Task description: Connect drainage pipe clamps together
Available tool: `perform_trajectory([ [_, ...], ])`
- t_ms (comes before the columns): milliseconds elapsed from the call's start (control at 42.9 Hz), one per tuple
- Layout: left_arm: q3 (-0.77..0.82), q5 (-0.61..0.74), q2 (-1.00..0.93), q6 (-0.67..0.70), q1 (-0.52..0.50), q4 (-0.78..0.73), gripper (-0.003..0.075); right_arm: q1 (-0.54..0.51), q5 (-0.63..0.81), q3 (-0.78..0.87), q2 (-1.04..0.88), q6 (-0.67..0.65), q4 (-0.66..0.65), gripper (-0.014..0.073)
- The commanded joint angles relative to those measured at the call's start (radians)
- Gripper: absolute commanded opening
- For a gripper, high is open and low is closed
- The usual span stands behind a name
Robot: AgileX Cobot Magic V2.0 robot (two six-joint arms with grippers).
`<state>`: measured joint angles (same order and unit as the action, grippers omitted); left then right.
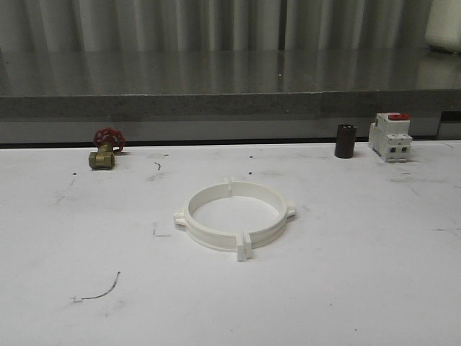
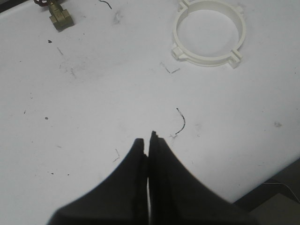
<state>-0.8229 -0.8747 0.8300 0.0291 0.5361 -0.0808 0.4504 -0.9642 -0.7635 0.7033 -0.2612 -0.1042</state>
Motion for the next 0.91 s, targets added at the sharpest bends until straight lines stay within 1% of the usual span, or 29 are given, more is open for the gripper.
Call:
perform_trajectory([
  [0, -0.025, 0.064, -0.005, 0.003, 0.000, 0.002, -0.0020, -0.001, 0.050, -0.024, -0.004, 0.008, -0.021, -0.0067],
  [419, -0.025, 0.064, -0.005, 0.003, 0.007, 0.004, -0.0020, -0.001, 0.049, -0.024, -0.004, 0.008, -0.021, -0.0067],
  [536, -0.025, 0.064, -0.032, 0.003, 0.009, 0.002, -0.0020, -0.001, 0.049, -0.024, -0.004, 0.008, -0.021, -0.0067],
  [606, -0.025, 0.064, -0.058, 0.003, -0.011, 0.007, -0.0020, -0.001, 0.048, -0.024, -0.004, 0.008, -0.021, -0.0067],
  [676, -0.020, 0.068, -0.098, 0.003, -0.053, 0.007, -0.0020, -0.001, 0.048, -0.024, -0.004, 0.008, -0.021, -0.0067],
  [746, 0.004, 0.102, -0.143, 0.003, -0.107, 0.005, -0.0020, -0.001, 0.048, -0.024, -0.004, 0.008, -0.021, -0.0067],
  [792, 0.036, 0.148, -0.182, 0.003, -0.152, -0.007, -0.0020, -0.001, 0.048, -0.024, -0.004, 0.008, -0.021, -0.0067],
  [885, 0.124, 0.299, -0.262, 0.003, -0.228, -0.027, -0.0020, -0.001, 0.048, -0.024, -0.004, 0.008, -0.021, -0.0067],
])
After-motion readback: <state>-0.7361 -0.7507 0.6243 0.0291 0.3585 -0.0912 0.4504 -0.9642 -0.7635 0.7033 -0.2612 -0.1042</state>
